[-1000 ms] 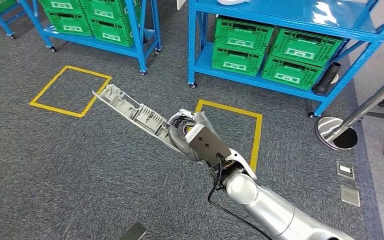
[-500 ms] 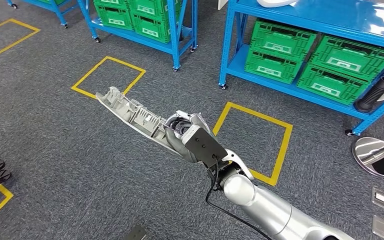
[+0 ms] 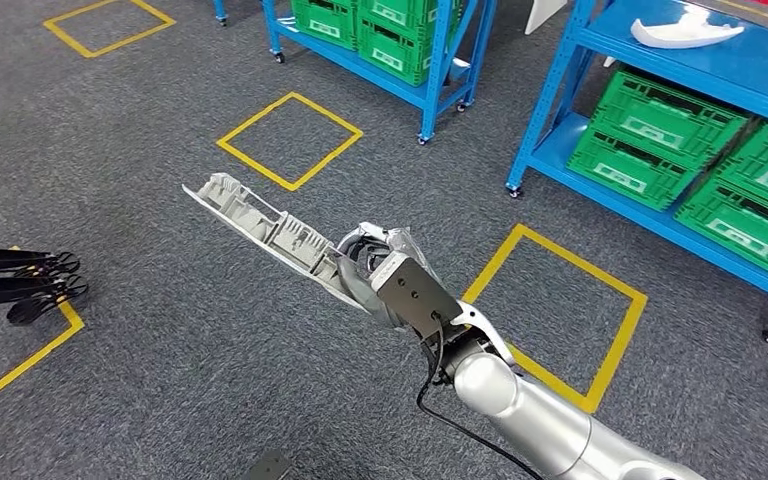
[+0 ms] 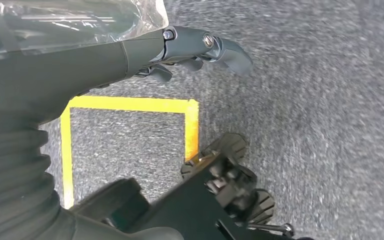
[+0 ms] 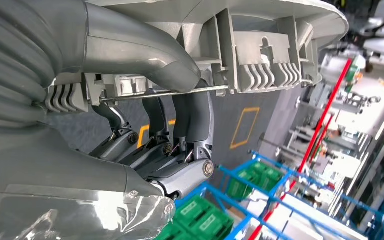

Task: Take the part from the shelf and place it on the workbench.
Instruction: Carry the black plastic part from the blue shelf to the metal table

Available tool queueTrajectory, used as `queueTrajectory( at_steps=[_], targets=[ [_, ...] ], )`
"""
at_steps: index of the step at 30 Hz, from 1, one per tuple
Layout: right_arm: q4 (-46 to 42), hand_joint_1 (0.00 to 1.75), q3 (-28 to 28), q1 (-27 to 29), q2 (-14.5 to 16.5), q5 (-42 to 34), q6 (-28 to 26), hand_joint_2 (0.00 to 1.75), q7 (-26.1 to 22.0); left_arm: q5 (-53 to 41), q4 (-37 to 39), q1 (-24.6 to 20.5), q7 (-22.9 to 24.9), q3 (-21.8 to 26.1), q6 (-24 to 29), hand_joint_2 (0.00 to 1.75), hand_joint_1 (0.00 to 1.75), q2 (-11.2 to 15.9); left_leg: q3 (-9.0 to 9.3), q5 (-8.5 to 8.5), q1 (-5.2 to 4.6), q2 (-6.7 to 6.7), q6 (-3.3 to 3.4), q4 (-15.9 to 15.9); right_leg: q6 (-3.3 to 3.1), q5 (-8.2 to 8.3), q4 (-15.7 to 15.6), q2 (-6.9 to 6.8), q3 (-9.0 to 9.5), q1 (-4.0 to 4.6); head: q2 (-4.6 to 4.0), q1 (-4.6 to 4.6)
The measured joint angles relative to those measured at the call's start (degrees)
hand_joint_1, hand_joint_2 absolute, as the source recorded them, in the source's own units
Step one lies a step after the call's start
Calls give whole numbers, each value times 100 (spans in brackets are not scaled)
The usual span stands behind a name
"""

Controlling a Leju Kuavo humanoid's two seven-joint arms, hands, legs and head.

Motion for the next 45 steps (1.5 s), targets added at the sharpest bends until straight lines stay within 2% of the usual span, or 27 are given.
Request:
queueTrajectory(
  at_steps=[2, 4, 6, 8, 10, 12, 14, 15, 16, 18, 20, 21, 23, 25, 27, 28, 29, 30, 31, 32, 34, 36, 38, 39, 41, 43, 45],
  targets=[
    [-10, 175, -1, 11, -4, 10, 0, 175, 6, -7, 0, 5, 0, 0, 8, 175, 0, -1, 1, -7, -4, -185, -7, 24, -56, 444, -600, 117, 212, 7, 0, 2],
    [-24, 175, -1, 14, -10, 13, -1, 175, 12, -8, -1, 2, 0, 0, 12, 175, 0, -9, -34, -8, -1, -345, -40, 55, -96, 738, -1248, 392, 468, -5, 0, -12],
    [-39, 175, -2, 18, -20, 15, -1, 175, 19, -11, -2, 8, 1, -1, 15, 175, 0, -14, -97, 15, 33, -481, -107, 65, -103, 748, -1445, 509, 546, 2, 0, -20],
    [-63, 175, -2, 15, -23, 29, 2, 175, 39, -19, -2, 38, 4, -2, 17, 175, 0, -7, -132, 28, 53, -562, -185, 53, -137, 759, -1503, 380, 574, 2, 0, -9],
    [-95, 175, -1, 15, -23, 56, 5, 175, 70, -28, -5, 57, 10, -5, 19, 175, 0, -1, -215, -104, 26, -329, -256, 229, -196, 780, -1573, 220, 633, -29, 0, -51],
    [-114, 175, 0, 26, -29, 79, 7, 175, 97, -41, -8, 41, 14, -6, 21, 175, 0, -2, -486, -406, 32, 36, -322, 825, -233, 773, -1601, 42, 681, -37, 0, -107],
    [-118, 175, 2, 42, -34, 98, 7, 175, 125, -62, -10, 33, 25, -6, 21, 175, 0, -2, -766, -595, 73, 178, -376, 1426, -238, 748, -1597, -138, 704, -37, 0, -119],
    [-119, 175, 3, 49, -36, 109, 8, 175, 140, -71, -10, 38, 34, -6, 21, 175, 0, -1, -786, -553, 91, 203, -393, 1483, -227, 733, -1594, -218, 715, -40, 0, -120],
    [-123, 175, 4, 54, -36, 121, 9, 175, 156, -78, -11, 43, 45, -7, 21, 175, 0, 3, -695, -414, 106, 232, -404, 1322, -212, 716, -1590, -289, 730, -44, 0, -120],
    [-143, 175, 4, 56, -36, 138, 13, 175, 176, -84, -14, 37, 57, -8, 21, 175, 0, 13, -303, -71, 98, 422, -404, 609, -164, 671, -1582, -420, 775, -37, 0, -122],
    [-169, 175, -2, 55, -38, 154, 16, 175, 184, -93, -24, 15, 64, -7, 21, 175, 0, 15, -45, 47, 46, 627, -336, 100, -96, 629, -1573, -534, 807, -2, 0, -122],
    [-180, 175, -5, 55, -39, 161, 20, 175, 185, -98, -29, 10, 69, -7, 21, 175, 0, 15, -31, 15, 17, 658, -289, 43, -60, 618, -1577, -591, 817, 15, 0, -115],
    [-197, 175, -10, 53, -41, 169, 26, 175, 187, -104, -33, 22, 85, -7, 20, 175, 0, 25, -58, 20, 16, 546, -189, 25, 8, 589, -1591, -690, 844, 12, 0, -93],
    [-213, 175, -17, 50, -42, 173, 30, 175, 187, -109, -36, 31, 97, -7, 20, 175, 0, 34, -58, 35, 34, 417, -104, 2, 48, 430, -1426, -507, 789, -16, 0, -71],
    [-223, 175, -25, 65, -48, 178, 32, 175, 187, -113, -43, 21, 98, -7, 21, 175, 0, 35, -56, 40, 35, 281, -43, -7, 37, 100, -805, -161, 500, -25, 0, -25],
    [-225, 175, -27, 84, -54, 180, 32, 175, 188, -114, -46, 16, 98, -7, 21, 175, 0, 34, -57, 39, 25, 204, -27, -5, 23, -49, -408, -67, 295, -16, 0, -7],
    [-225, 175, -28, 105, -60, 180, 32, 175, 189, -114, -48, 17, 101, -7, 21, 175, 0, 34, -56, 37, 14, 117, -18, -1, 10, -118, -97, -19, 118, -5, 0, 5],
    [-225, 175, -28, 122, -66, 181, 31, 175, 189, -114, -48, 19, 103, -7, 21, 175, 0, 36, -55, 35, 2, 27, -14, 5, -8, -70, 28, 3, 18, 5, 0, 10],
    [-226, 175, -30, 133, -70, 181, 31, 175, 190, -114, -49, 19, 106, -7, 21, 175, 0, 38, -53, 33, -9, -68, -13, 14, -32, 92, -69, 27, 17, 14, 0, 11],
    [-226, 175, -31, 137, -74, 181, 28, 175, 190, -113, -50, 17, 109, -7, 21, 175, 0, 40, -50, 29, -17, -162, -13, 27, -64, 334, -363, 82, 107, 19, 0, 12],
    [-228, 175, -36, 143, -80, 182, 22, 175, 190, -109, -57, 8, 109, -7, 23, 175, 0, 39, -69, 21, -14, -333, -33, 59, -126, 727, -1046, 388, 349, 8, 0, -1],
    [-233, 175, -41, 150, -89, 183, 14, 175, 192, -101, -67, 3, 108, -6, 27, 175, 0, 37, -136, 37, 24, -478, -93, 80, -134, 799, -1385, 609, 470, 8, 0, -9],
    [-239, 175, -45, 149, -92, 183, 8, 175, 193, -94, -74, 19, 108, -6, 25, 175, 0, 40, -183, 70, 64, -622, -172, 63, -137, 774, -1464, 527, 504, 21, 0, 3],
    [-239, 175, -47, 148, -90, 184, 7, 175, 194, -92, -78, 34, 108, -7, 23, 175, 0, 44, -198, 58, 57, -598, -207, 71, -160, 785, -1494, 450, 530, 13, 0, 5],
    [-241, 175, -52, 145, -87, 185, 6, 175, 193, -90, -83, 40, 108, -9, 22, 175, 0, 51, -314, -103, 31, -299, -282, 320, -214, 802, -1570, 267, 605, -16, 0, -36],
    [-241, 175, -62, 147, -89, 185, 4, 175, 191, -89, -88, 19, 109, -11, 22, 175, 0, 52, -604, -401, 42, 76, -347, 949, -241, 785, -1591, 71, 661, -16, 0, -83],
    [-240, 175, -69, 153, -91, 185, 2, 175, 191, -88, -91, 12, 109, -11, 23, 175, 0, 52, -813, -514, 84, 192, -392, 1407, -237, 753, -1582, -116, 688, -20, 0, -89]
  ],
)
